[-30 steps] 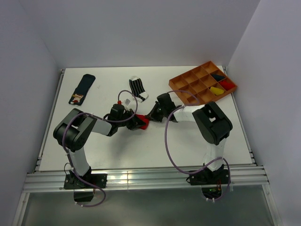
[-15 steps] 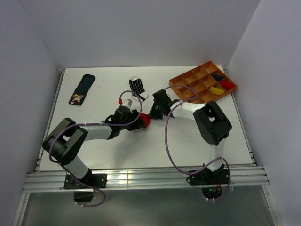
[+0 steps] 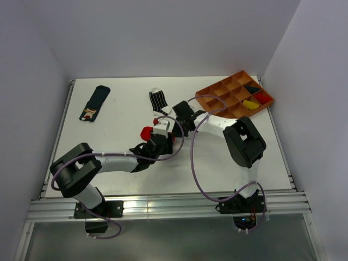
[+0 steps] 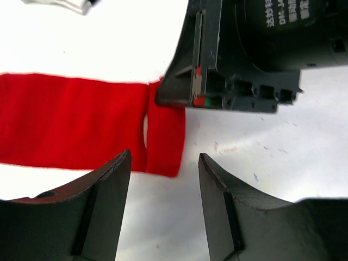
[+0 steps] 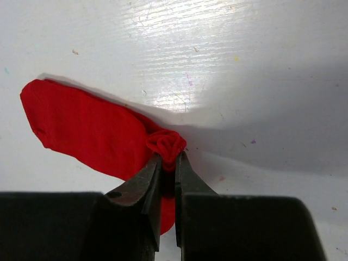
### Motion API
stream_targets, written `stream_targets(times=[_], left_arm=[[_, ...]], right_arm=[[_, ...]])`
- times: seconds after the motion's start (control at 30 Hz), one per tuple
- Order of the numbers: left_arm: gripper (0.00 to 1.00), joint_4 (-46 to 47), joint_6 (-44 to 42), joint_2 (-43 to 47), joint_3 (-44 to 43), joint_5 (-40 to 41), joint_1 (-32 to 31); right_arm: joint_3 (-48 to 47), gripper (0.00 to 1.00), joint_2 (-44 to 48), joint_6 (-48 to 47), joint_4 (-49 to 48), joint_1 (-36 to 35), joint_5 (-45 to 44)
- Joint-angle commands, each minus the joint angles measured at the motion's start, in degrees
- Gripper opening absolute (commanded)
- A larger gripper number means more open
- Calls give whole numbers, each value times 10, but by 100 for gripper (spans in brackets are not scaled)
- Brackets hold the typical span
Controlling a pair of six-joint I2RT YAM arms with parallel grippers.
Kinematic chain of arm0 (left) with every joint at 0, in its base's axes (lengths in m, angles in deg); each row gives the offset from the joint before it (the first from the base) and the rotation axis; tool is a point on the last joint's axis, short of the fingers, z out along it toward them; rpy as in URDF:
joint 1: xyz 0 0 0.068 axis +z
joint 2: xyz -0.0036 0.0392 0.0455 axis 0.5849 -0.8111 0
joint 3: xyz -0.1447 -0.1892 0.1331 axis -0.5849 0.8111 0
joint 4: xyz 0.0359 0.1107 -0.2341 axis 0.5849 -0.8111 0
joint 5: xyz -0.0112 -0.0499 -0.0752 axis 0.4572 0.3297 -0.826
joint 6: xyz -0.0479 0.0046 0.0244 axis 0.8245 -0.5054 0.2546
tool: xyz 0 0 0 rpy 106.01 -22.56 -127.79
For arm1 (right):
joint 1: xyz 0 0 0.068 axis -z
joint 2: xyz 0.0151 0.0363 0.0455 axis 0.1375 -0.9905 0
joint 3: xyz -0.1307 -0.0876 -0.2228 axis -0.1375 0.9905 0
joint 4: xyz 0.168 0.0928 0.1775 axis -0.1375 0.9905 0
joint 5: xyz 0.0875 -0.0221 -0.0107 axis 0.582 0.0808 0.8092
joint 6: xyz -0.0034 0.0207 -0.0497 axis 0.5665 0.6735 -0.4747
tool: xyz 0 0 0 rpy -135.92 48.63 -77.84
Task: Roll the socks
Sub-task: Roll the sock at the center of the board.
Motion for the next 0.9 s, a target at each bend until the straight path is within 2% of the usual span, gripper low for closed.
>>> stream_targets(times=[0.0,0.47,0.63,0.8,0.83,0.87], left_arm=[[58,39,-48,-29,-30,53,-5],[54,58,-61,-79,-55,47,-28],[54,36,-51,-108,-72,44,-30],[48,8,-18,-126,-79,36,-30],[46,4,-14,-129,-81,38,-30],[40,-6,-5,-132,-84,44,-30]], right_arm=[[-29,0,-9,-6,34,-5,-16],[-41,0,-20,-3,42,-8,-14],[-44,0,-20,-3,43,-8,1],[-46,0,-20,-5,44,-8,3],[-46,0,-19,-5,44,-8,5],[-47,0,-18,-3,44,-8,6]])
